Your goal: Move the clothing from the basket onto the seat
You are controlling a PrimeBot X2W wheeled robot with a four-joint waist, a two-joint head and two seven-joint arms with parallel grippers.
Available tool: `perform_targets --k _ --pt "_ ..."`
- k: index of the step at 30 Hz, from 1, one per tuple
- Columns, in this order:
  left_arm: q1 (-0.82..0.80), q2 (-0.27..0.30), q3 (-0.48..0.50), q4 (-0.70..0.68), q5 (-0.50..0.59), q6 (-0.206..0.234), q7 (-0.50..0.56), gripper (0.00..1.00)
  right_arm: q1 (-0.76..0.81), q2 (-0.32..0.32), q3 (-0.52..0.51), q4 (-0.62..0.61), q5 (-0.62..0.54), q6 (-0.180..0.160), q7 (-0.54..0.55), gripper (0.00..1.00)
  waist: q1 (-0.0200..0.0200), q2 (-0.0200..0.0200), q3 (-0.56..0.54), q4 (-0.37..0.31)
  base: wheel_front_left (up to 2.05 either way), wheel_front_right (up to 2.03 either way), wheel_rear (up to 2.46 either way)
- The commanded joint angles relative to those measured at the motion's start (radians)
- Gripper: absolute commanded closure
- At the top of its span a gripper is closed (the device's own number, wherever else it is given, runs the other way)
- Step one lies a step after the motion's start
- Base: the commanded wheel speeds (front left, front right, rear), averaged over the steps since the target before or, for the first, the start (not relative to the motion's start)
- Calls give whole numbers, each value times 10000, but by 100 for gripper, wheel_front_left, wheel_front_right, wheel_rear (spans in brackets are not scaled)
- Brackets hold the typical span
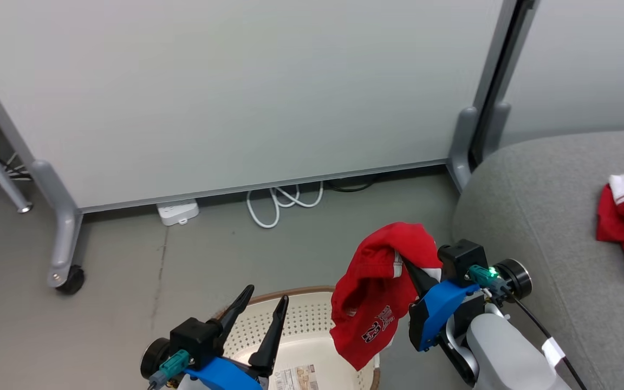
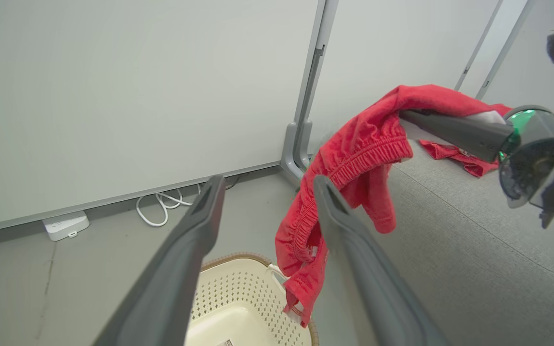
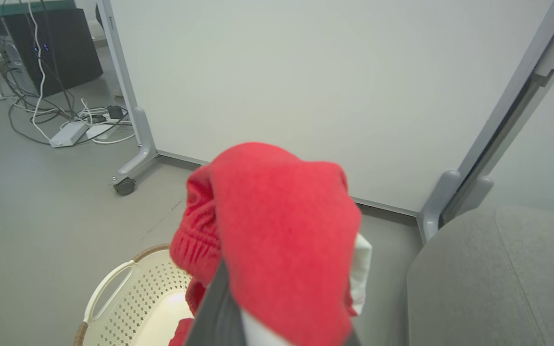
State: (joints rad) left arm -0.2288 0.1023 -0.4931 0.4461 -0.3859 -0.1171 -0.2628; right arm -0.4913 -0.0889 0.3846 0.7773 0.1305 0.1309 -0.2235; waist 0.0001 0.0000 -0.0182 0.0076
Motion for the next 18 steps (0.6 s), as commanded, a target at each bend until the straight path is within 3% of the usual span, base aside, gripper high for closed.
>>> perform_targets --k 1,18 --pt "21 -31 77 -28 47 -29 -30 0 -59 28 40 -57 -51 -5 27 100 -1 0 97 -450 0 0 0" --pt "-139 -255 188 -82 395 -134 -30 0 -160 -88 -94 -118 -54 -3 29 100 -1 0 281 -3684 0 0 0"
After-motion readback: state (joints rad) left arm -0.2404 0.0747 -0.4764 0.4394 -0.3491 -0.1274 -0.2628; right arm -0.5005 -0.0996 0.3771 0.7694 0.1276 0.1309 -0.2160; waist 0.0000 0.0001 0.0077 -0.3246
